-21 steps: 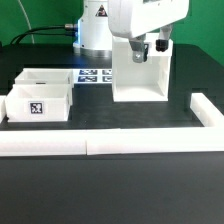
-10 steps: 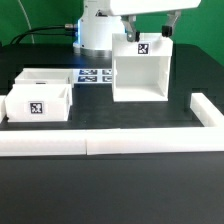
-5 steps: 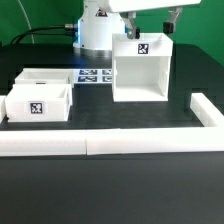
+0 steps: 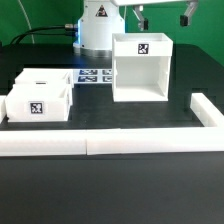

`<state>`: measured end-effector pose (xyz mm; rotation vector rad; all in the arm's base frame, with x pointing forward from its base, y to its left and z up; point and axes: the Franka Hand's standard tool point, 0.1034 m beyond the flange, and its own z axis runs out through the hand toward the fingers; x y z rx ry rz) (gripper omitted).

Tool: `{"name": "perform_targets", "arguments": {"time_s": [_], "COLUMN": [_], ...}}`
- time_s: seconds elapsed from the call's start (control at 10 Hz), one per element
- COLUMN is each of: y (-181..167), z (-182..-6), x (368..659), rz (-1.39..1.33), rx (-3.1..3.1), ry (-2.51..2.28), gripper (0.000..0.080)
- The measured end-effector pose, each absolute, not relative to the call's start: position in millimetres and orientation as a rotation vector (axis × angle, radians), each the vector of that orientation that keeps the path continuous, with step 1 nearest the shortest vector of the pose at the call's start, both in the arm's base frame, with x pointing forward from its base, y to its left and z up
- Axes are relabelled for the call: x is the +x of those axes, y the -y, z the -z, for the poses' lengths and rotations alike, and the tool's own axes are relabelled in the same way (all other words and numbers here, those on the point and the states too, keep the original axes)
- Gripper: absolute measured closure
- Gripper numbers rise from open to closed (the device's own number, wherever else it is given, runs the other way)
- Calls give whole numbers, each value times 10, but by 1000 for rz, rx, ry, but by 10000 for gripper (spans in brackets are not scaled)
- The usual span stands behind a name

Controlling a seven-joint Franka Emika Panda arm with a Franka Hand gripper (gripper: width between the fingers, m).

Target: Assemble drawer

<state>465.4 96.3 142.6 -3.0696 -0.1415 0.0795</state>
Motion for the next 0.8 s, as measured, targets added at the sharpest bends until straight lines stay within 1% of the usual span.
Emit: {"name": "perform_targets", "arguments": {"time_s": [0.4,0.5,0.6,0.8], "y": [-967,-974,-995,-1056], "z": [-1418,-1376,-1316,-1197], "x": [4651,4562,4423,4243], "rz": [-73,-55,-54,-62], "rx": [-3066,-3051,-3050,-3044], "ry": [118,21,10,-1], "gripper": [150,150,150,150]}}
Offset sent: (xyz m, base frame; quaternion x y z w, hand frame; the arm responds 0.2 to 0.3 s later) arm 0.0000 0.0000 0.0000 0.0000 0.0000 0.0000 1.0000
